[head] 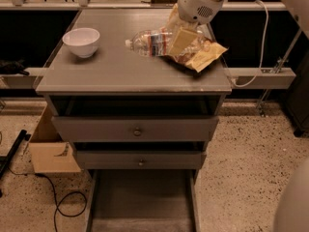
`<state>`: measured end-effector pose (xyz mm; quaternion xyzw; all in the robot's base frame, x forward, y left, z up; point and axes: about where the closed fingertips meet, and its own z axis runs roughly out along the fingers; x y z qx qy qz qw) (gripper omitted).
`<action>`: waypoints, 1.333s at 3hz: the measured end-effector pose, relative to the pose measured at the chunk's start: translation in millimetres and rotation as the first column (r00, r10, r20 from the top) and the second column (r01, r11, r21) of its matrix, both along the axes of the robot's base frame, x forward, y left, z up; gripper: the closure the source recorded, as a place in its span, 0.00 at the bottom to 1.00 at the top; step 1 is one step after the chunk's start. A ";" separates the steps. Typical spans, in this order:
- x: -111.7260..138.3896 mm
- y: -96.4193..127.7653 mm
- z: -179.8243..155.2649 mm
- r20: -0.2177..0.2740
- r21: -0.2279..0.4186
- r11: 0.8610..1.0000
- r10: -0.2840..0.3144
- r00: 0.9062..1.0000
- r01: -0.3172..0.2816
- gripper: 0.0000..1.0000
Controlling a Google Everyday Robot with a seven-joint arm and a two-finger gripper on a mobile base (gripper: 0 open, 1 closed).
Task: Place water bottle into bottom drawer
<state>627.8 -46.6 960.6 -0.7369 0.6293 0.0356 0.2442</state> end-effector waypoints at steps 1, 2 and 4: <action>-31.6 -15.5 -28.8 -0.040 0.093 0.996 -0.014 0.999 0.018 1.00; -54.7 -25.6 -59.7 -0.097 0.135 0.990 -0.030 0.995 0.043 1.00; -76.6 -25.7 -85.3 -0.172 0.131 0.991 -0.015 0.985 0.038 1.00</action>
Offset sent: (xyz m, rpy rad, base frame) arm -0.0814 -0.0421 -0.0948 0.1904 0.1583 -0.0696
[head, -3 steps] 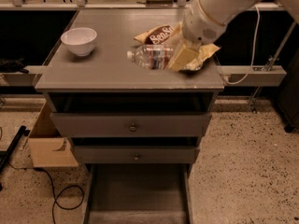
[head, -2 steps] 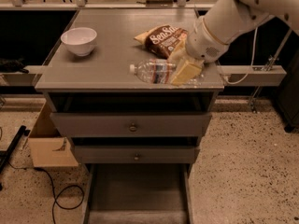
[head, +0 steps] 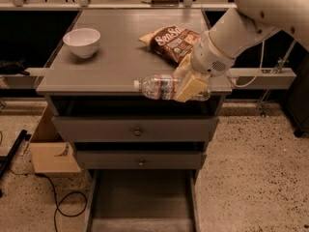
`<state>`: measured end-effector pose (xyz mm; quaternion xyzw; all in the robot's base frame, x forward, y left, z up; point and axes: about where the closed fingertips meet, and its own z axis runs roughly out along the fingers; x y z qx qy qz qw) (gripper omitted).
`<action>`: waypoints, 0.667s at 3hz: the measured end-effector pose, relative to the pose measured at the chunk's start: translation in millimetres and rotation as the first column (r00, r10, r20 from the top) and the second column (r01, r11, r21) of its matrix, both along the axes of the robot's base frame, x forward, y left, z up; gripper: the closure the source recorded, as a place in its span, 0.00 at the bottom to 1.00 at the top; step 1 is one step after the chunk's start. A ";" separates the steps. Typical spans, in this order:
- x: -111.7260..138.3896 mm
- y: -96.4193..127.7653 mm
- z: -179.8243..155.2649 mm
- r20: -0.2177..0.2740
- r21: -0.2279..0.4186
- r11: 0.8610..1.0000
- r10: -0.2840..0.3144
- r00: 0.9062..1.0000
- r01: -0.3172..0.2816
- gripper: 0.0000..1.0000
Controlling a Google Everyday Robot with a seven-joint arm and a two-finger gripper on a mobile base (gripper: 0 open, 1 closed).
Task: Place water bottle into bottom drawer
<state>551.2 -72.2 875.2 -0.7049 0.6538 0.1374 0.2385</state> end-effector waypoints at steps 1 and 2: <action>1.0 7.0 2.3 0.009 0.042 0.999 0.009 1.000 -0.009 1.00; -17.6 19.6 -17.7 -0.019 0.066 0.997 0.028 0.999 -0.026 1.00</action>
Offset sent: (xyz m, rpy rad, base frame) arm -0.0405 0.0307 -0.0456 0.0926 0.0638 0.0426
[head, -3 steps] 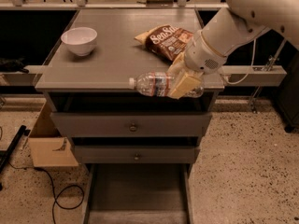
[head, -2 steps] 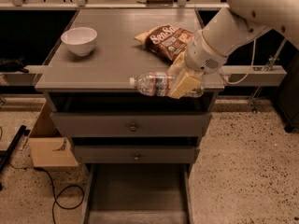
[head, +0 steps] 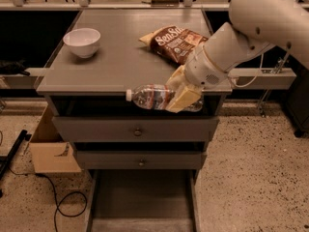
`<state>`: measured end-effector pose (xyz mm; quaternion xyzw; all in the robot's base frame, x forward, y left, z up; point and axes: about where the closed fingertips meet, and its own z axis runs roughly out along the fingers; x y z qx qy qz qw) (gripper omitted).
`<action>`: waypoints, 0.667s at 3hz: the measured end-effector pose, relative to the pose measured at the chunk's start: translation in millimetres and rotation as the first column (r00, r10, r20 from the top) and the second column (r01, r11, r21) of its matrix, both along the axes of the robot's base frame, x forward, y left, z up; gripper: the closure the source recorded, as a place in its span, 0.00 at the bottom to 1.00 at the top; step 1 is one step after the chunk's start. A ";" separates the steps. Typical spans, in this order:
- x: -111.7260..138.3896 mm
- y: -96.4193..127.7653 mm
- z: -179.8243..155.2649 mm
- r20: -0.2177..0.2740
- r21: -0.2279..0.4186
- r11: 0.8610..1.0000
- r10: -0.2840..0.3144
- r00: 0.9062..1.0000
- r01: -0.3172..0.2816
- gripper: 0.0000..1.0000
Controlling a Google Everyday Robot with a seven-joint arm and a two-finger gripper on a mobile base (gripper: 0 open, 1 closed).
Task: Place water bottle into bottom drawer
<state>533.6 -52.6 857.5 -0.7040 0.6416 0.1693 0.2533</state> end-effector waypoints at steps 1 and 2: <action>-44.0 22.9 -31.3 -0.044 0.005 1.000 0.030 0.999 -0.030 1.00; -68.7 40.4 -57.0 -0.096 -0.026 0.997 0.070 0.993 -0.073 1.00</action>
Offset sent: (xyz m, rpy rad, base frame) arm -0.0925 0.0595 -0.0852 -0.0637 0.1507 0.1128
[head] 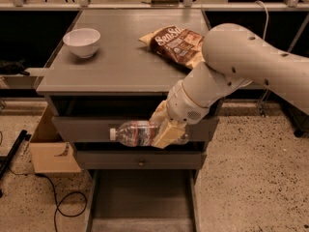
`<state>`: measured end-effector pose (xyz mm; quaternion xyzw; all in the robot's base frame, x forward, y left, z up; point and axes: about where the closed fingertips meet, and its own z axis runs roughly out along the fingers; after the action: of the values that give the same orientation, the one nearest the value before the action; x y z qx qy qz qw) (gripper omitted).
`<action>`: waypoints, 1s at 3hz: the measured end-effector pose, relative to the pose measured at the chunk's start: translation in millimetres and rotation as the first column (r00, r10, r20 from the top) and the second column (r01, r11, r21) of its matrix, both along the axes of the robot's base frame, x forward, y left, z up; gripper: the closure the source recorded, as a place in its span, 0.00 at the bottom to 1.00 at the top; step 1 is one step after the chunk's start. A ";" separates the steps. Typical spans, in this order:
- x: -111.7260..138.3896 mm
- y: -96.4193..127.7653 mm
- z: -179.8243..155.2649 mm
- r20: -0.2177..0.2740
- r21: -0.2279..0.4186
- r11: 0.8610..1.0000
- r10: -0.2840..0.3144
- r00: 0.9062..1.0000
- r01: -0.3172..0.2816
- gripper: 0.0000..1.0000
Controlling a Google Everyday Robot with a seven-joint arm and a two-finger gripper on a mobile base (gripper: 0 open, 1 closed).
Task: Place water bottle into bottom drawer
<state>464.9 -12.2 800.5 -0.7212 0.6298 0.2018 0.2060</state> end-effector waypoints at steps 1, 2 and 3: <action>-0.1 0.0 -0.1 0.000 0.000 1.000 0.000 1.000 0.000 1.00; -5.1 0.3 -13.7 -0.024 0.023 1.000 -0.004 1.000 0.005 1.00; -20.1 -5.1 -37.4 -0.066 0.071 0.997 -0.020 0.998 0.025 1.00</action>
Offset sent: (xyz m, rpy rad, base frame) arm -0.0097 -0.0013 -0.0333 0.0556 0.0600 -0.0153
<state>444.8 -17.3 763.1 -0.6992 0.6367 0.2455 0.2134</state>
